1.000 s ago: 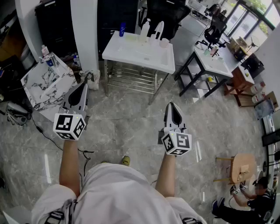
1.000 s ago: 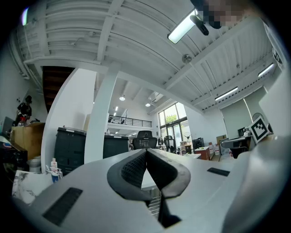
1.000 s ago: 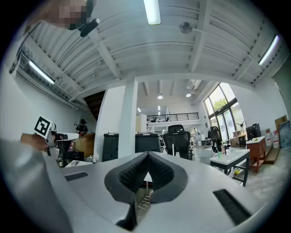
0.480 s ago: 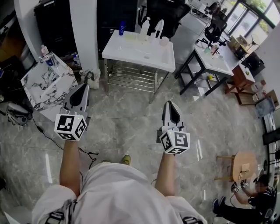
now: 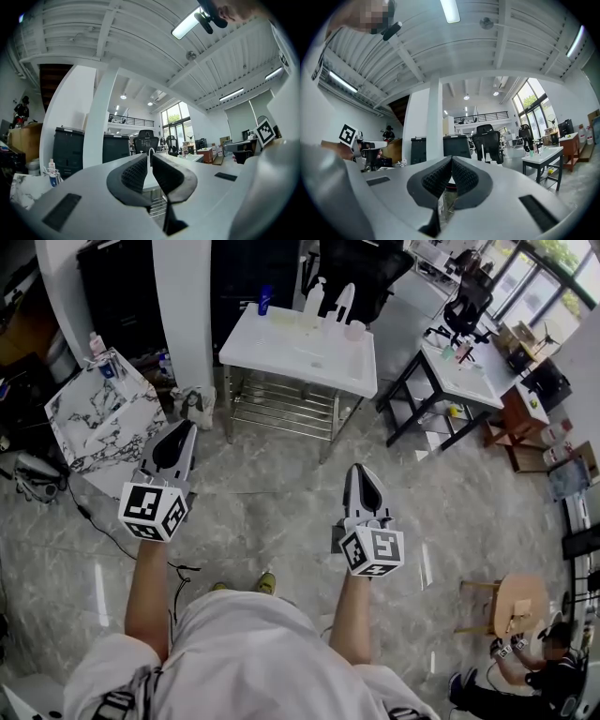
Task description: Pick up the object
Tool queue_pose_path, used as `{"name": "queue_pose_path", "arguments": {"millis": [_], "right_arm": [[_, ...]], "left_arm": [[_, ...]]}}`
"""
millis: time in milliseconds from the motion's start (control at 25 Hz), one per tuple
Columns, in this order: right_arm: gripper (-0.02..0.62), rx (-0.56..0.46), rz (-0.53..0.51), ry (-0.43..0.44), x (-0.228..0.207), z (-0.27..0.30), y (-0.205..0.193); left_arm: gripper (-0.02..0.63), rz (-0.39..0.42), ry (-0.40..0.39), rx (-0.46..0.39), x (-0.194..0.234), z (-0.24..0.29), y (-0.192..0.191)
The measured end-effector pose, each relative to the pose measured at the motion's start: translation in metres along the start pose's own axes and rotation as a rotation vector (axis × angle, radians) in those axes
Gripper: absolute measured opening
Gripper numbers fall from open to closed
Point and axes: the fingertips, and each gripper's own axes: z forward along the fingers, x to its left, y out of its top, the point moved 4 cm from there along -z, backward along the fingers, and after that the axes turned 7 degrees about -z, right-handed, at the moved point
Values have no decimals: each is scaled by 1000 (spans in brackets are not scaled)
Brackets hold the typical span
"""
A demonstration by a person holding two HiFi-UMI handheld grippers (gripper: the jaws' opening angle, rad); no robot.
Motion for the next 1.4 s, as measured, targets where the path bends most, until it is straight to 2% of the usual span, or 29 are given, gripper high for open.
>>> {"name": "queue_pose_path", "arguments": {"millis": [200, 480, 760, 1040, 1400], "right_arm": [[5, 10, 3, 24, -24, 8, -8], [5, 1, 24, 60, -64, 30, -21], [5, 10, 30, 85, -87, 72, -33], [5, 19, 31, 82, -99, 138, -49], [5, 38, 27, 46, -100, 276, -49]], "left_arm": [[58, -7, 12, 8, -14, 19, -9], [66, 25, 12, 19, -41, 54, -19], [66, 31, 31, 30, -33, 94, -29], [66, 4, 37, 34, 8, 150, -45], [66, -32, 7, 56, 106, 262, -46]]}}
